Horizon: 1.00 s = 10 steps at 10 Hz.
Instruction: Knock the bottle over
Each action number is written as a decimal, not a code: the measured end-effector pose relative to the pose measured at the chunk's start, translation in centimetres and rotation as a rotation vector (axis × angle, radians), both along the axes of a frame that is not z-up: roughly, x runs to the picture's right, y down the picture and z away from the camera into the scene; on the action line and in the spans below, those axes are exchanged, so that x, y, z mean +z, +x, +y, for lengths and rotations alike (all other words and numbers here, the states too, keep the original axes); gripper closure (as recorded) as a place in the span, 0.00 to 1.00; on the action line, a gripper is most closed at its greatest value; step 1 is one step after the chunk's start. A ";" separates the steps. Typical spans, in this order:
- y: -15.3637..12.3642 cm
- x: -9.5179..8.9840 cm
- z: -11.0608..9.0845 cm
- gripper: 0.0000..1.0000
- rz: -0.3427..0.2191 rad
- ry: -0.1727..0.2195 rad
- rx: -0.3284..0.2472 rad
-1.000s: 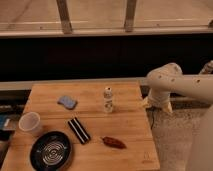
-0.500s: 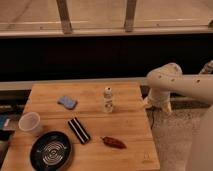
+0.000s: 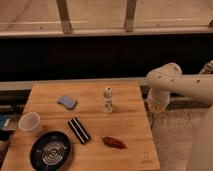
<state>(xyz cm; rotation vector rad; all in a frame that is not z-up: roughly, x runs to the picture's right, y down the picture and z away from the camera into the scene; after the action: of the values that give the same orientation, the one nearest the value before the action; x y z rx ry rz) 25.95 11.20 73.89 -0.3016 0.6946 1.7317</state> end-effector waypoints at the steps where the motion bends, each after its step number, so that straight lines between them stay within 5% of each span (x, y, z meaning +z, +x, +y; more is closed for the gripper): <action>1: -1.1 0.8 -0.4 0.98 -0.012 -0.002 -0.022; 4: -4.1 3.2 -0.5 1.00 -0.047 -0.020 -0.079; 10: -10.2 5.7 -1.6 1.00 -0.223 0.007 -0.118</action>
<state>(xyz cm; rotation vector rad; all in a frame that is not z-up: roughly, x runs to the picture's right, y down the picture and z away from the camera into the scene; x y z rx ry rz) 15.75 9.64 79.59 -0.4334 0.5325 1.5596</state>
